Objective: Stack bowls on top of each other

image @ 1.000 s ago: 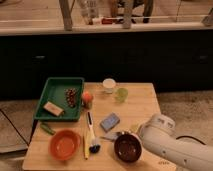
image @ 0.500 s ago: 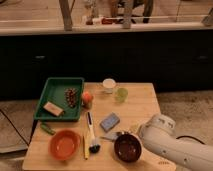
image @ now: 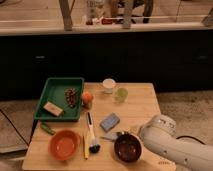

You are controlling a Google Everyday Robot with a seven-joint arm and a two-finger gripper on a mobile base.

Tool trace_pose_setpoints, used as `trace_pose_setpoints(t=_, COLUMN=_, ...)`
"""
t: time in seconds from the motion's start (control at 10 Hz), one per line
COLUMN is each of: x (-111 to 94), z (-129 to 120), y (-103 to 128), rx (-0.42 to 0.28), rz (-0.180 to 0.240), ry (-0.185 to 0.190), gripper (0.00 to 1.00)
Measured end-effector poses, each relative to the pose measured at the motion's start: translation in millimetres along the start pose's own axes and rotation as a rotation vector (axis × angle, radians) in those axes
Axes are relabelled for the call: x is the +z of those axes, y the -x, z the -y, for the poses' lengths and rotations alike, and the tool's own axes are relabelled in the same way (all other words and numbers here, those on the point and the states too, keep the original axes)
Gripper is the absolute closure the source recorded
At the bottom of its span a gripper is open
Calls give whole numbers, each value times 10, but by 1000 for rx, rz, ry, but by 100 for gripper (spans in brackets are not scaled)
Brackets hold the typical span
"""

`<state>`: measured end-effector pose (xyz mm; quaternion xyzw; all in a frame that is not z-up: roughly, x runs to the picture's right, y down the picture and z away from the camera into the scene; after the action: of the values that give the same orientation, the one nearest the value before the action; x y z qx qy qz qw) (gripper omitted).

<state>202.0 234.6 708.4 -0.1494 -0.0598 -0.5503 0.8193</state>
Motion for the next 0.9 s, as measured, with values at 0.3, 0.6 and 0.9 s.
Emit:
trace_pose_setpoints(t=0.3, x=26, z=-22, y=27, rx=-19, rz=24, ry=13, gripper=20)
trace_pose_setpoints(t=0.6, x=76, z=-97, y=68, rx=-51, rz=137, ry=54, gripper=20)
trace_pose_setpoints(t=0.9, x=188, z=-185, y=168, rx=-94, rz=238, ry=87, gripper=20)
